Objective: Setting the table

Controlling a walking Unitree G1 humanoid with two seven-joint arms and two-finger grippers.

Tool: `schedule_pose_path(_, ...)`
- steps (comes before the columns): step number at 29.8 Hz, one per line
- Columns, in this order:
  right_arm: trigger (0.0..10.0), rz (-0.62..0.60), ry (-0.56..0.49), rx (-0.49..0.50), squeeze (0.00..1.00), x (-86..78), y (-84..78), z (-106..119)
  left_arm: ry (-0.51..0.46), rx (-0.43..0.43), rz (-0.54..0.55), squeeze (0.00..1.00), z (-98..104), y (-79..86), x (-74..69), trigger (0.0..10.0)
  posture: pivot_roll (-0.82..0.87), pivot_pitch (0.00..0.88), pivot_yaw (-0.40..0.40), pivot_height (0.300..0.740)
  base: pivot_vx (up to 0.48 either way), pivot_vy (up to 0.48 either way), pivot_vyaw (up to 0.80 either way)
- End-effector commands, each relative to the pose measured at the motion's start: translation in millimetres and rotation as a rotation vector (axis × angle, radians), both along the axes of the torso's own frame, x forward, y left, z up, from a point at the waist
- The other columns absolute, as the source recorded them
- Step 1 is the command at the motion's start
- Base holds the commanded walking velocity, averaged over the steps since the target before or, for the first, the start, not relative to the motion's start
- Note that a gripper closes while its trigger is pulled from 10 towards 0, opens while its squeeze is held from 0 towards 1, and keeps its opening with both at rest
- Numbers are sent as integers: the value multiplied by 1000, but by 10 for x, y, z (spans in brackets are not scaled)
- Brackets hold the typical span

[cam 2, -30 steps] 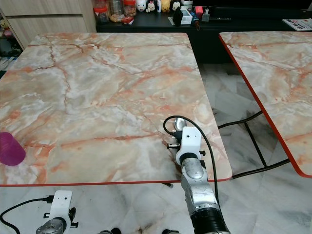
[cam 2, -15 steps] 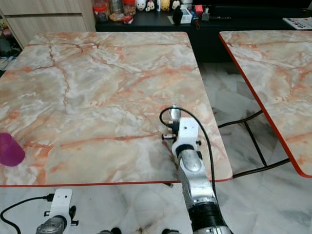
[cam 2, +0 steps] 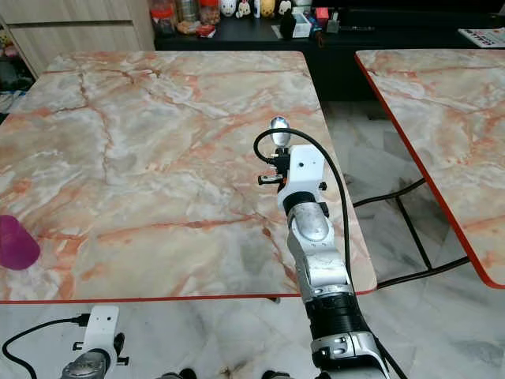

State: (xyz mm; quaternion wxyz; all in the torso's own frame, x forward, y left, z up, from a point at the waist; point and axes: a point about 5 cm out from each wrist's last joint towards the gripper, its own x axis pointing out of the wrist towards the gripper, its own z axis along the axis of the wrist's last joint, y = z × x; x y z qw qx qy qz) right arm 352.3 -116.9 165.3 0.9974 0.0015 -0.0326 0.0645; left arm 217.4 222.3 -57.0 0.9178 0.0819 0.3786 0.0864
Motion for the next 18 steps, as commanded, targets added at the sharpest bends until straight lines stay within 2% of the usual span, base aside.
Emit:
schedule_pose_path(1,10000,6,-2,3,0,32,6,39,27,8,1,0,-33,-1,-46,10000,21,142,-22,740,0,-341,0)
schedule_pose_path(18,10000,-11,-11,-1,0,111,-37,106,23,12,9,0,-28,7,-41,10000,23,138,-25,740,0,-364,0)
